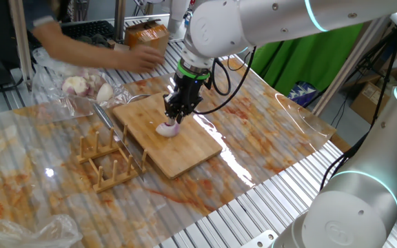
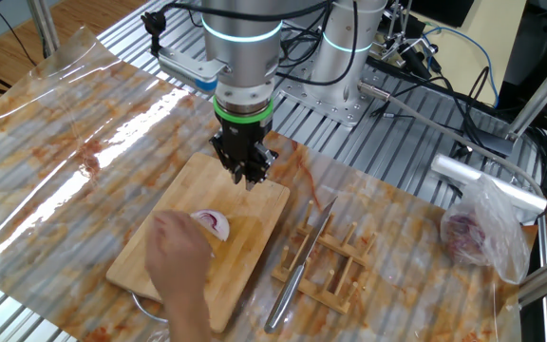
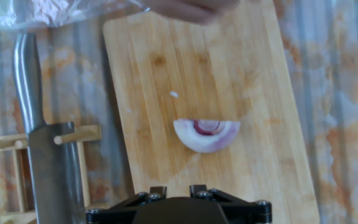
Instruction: Chop the onions
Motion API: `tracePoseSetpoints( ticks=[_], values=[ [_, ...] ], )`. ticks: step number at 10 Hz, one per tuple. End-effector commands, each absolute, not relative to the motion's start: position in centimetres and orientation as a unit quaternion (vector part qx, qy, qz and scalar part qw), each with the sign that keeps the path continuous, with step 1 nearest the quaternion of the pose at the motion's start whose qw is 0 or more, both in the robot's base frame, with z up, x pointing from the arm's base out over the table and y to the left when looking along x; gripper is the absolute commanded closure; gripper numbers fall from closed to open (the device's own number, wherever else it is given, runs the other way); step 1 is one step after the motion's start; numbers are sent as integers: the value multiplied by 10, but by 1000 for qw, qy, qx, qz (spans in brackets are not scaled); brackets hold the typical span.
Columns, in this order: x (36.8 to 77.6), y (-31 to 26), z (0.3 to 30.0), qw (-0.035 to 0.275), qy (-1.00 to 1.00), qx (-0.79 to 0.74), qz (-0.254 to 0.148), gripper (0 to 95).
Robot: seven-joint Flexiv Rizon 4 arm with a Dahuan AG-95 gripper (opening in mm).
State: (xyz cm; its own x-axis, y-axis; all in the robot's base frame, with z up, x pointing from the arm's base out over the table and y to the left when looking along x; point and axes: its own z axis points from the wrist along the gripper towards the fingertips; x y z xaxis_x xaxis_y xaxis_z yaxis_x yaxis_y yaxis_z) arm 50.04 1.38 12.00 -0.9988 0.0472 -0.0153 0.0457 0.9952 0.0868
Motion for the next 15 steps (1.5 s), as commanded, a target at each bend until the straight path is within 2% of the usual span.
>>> tracePoseSetpoints(
  ticks=[1, 5, 9, 10, 15],
  values=[
    [497, 15, 118, 10, 997, 23, 71, 760],
    [493, 17, 116, 2, 994, 51, 94, 760],
    [490, 26, 119, -1, 981, 45, 189, 760],
    [489, 29, 121, -9, 978, 72, 194, 950],
    [484, 26, 143, -2, 986, 28, 162, 950]
  ],
)
